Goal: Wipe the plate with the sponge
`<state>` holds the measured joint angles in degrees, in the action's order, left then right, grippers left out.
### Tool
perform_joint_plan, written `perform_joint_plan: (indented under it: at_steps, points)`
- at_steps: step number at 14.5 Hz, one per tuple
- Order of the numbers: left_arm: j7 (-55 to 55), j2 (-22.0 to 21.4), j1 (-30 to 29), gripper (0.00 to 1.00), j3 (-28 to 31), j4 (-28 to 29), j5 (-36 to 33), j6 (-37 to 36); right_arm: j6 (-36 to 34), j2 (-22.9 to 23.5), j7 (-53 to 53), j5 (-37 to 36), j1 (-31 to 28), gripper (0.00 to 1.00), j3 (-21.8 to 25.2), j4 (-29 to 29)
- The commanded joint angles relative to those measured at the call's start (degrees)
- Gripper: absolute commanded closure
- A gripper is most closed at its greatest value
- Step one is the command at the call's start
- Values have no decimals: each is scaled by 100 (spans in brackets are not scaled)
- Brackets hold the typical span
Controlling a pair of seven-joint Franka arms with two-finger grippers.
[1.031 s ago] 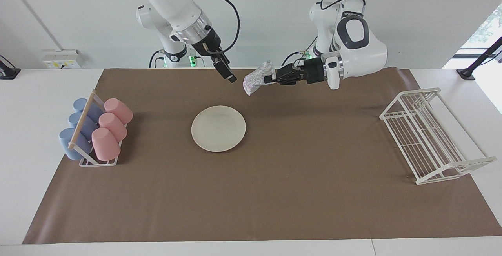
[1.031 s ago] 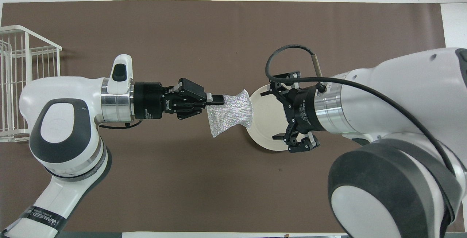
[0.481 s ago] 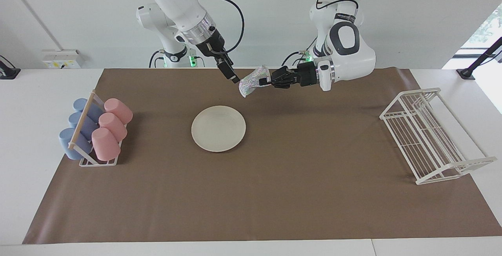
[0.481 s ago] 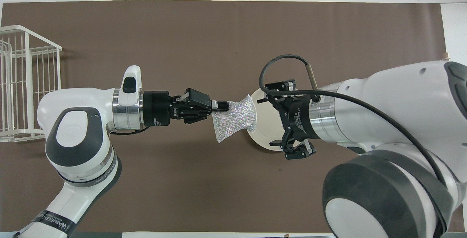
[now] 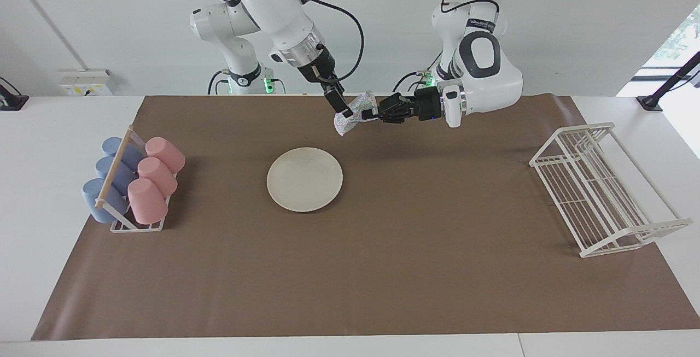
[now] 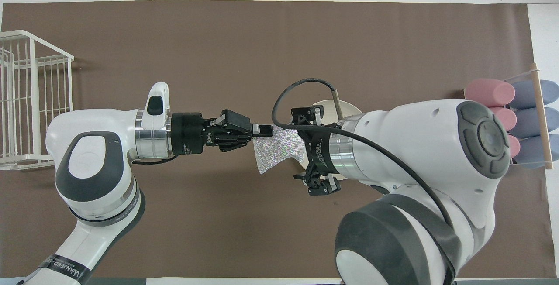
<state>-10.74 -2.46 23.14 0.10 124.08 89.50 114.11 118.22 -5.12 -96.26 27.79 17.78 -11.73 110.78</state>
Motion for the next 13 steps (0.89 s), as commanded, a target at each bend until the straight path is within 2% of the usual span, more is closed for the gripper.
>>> perform_joint_plan:
  at_steps: [1, 9, 10, 12, 13]
  points:
    - [-130, -194, 41, 100, 78, 213, 129, -91, 131, -42, -16, 113, -29, 0, -14, 154]
    - [-130, -246, 24, 100, 86, 300, 120, -231, 834, 72, -25, 121, 173, 0, -22, 435]
    - [-130, -246, 24, 100, 86, 301, 120, -240, 834, 81, -25, 122, 173, 6, -22, 435]
    - [-130, -246, 15, 100, 86, 301, 120, -240, 843, 90, -16, 122, 173, 63, -22, 435]
    - [-130, -246, 15, 100, 86, 301, 111, -240, 852, 90, -7, 122, 173, 97, -22, 427]
